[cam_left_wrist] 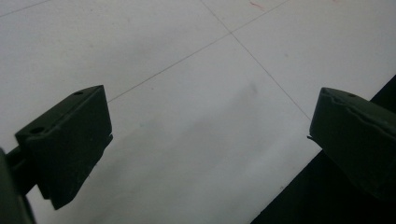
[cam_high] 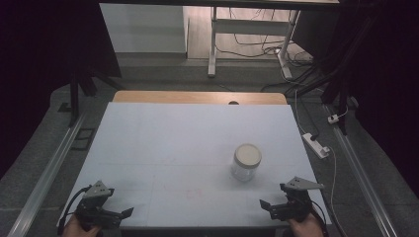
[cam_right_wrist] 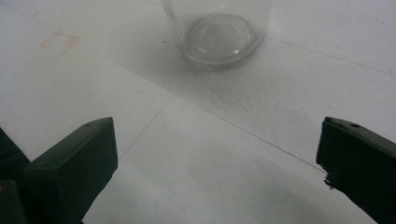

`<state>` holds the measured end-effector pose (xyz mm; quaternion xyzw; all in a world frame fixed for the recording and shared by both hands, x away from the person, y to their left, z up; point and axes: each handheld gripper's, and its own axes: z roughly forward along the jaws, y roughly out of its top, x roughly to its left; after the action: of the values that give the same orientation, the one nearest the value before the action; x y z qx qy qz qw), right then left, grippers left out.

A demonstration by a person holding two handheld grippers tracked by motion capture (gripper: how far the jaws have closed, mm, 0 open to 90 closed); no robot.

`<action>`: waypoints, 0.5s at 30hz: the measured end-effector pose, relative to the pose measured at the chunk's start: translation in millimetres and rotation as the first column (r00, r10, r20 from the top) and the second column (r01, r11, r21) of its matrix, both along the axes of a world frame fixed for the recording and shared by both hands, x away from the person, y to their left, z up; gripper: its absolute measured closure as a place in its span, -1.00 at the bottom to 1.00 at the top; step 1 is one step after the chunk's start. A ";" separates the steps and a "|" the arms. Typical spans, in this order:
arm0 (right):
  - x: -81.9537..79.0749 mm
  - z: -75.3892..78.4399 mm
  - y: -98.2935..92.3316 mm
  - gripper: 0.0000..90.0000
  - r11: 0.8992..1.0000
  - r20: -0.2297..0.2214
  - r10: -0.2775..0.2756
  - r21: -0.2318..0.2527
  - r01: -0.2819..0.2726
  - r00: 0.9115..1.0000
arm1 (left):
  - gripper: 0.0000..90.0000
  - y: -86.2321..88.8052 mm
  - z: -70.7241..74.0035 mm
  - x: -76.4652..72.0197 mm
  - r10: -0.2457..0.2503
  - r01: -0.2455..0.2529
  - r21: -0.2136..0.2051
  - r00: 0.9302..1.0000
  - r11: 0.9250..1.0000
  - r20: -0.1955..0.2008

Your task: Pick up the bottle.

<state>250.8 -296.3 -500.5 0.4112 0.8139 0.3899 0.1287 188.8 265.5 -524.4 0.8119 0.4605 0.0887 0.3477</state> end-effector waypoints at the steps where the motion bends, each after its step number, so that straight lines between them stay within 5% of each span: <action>1: -0.1 0.1 0.1 -1.00 1.000 -0.001 0.003 0.000 -0.003 1.000 | -1.00 0.0 0.0 0.1 0.000 0.000 -0.001 1.000 1.000 -0.001; 15: -0.2 3.7 4.4 -1.00 1.000 0.028 0.004 0.014 -0.004 1.000 | -1.00 0.3 0.0 0.2 0.003 -0.003 -0.003 1.000 1.000 -0.002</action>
<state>250.6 -291.8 -496.8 0.4048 0.8101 0.4014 0.1367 188.9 265.9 -524.4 0.8108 0.4622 0.0877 0.3484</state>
